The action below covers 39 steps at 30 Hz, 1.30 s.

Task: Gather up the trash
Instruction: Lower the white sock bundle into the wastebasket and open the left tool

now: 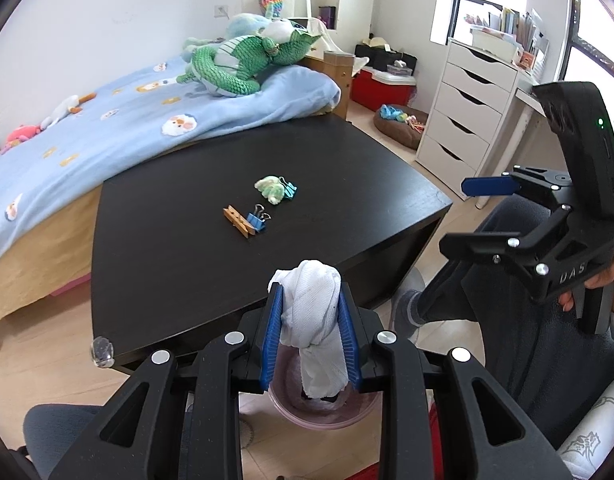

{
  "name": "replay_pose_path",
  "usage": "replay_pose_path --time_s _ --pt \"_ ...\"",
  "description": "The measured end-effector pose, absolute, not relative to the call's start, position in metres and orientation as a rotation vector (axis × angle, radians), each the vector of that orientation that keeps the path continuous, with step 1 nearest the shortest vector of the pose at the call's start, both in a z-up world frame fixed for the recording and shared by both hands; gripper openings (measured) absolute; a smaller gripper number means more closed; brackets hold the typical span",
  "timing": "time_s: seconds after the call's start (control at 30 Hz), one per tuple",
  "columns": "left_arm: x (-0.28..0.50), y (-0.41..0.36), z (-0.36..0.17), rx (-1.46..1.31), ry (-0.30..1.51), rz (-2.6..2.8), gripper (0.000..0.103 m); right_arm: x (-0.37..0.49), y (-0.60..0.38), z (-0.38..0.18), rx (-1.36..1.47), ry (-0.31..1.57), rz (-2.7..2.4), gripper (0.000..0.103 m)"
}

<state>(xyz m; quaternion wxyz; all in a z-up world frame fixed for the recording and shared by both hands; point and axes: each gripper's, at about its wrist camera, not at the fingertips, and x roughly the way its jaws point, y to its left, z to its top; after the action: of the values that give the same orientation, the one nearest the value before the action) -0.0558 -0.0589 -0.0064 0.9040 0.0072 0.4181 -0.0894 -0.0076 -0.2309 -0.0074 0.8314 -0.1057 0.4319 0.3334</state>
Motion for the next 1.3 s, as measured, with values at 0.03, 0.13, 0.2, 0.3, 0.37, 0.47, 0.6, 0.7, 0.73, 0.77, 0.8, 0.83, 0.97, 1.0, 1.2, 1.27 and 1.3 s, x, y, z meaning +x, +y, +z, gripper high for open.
replay_pose_path --time_s 0.03,0.13,0.2,0.3,0.37,0.47,0.6,0.7,0.73,0.77,0.8,0.83,0.97,1.0,1.2,1.27,1.3 --pt "-0.055 -0.060 -0.006 0.016 0.865 -0.187 0.027 -0.007 -0.232 -0.007 -0.223 0.915 0.703 0.100" --pt "-0.053 -0.064 -0.007 0.027 0.868 -0.196 0.027 -0.006 -0.236 -0.008 -0.211 0.918 0.694 0.100" --pt "-0.052 -0.066 -0.006 0.030 0.869 -0.203 0.028 -0.005 -0.237 -0.008 -0.203 0.919 0.692 0.100" --pt "-0.052 -0.068 -0.005 0.028 0.871 -0.214 0.028 -0.005 -0.237 -0.007 -0.196 0.921 0.694 0.100" --pt "-0.050 -0.069 -0.005 0.031 0.873 -0.219 0.030 -0.005 -0.237 -0.007 -0.193 0.922 0.695 0.100" --pt "-0.048 -0.070 -0.006 0.026 0.880 -0.223 0.040 -0.005 -0.238 -0.007 -0.185 0.924 0.694 0.100" --pt "-0.047 -0.063 -0.006 -0.008 0.856 -0.196 0.091 -0.004 -0.239 -0.007 -0.182 0.926 0.694 0.100" --pt "-0.047 -0.058 -0.005 -0.017 0.845 -0.164 0.094 -0.004 -0.239 -0.008 -0.183 0.927 0.694 0.100" --pt "-0.047 -0.056 -0.005 -0.023 0.848 -0.149 0.095 -0.004 -0.238 -0.008 -0.183 0.928 0.694 0.100" --pt "-0.046 -0.052 -0.006 -0.039 0.847 -0.135 0.095 -0.004 -0.238 -0.009 -0.183 0.928 0.694 0.100" --pt "-0.046 -0.049 -0.006 -0.054 0.850 -0.123 0.095 -0.004 -0.238 -0.009 -0.181 0.928 0.696 0.100" --pt "-0.046 -0.047 -0.007 -0.061 0.853 -0.115 0.095 -0.004 -0.238 -0.009 -0.181 0.928 0.696 0.100" --pt "-0.047 -0.043 -0.006 -0.065 0.853 -0.099 0.096 -0.004 -0.237 -0.010 -0.182 0.929 0.702 0.100" --pt "-0.047 -0.042 -0.006 -0.067 0.854 -0.096 0.096 -0.004 -0.236 -0.010 -0.182 0.929 0.703 0.100" --pt "-0.045 -0.038 -0.008 -0.096 0.867 -0.086 0.096 -0.003 -0.232 -0.011 -0.181 0.931 0.711 0.100" --pt "-0.041 -0.034 -0.009 -0.116 0.879 -0.082 0.096 -0.002 -0.230 -0.011 -0.186 0.927 0.717 0.100" --pt "-0.040 -0.032 -0.009 -0.122 0.880 -0.079 0.096 -0.001 -0.229 -0.010 -0.189 0.923 0.719 0.100"
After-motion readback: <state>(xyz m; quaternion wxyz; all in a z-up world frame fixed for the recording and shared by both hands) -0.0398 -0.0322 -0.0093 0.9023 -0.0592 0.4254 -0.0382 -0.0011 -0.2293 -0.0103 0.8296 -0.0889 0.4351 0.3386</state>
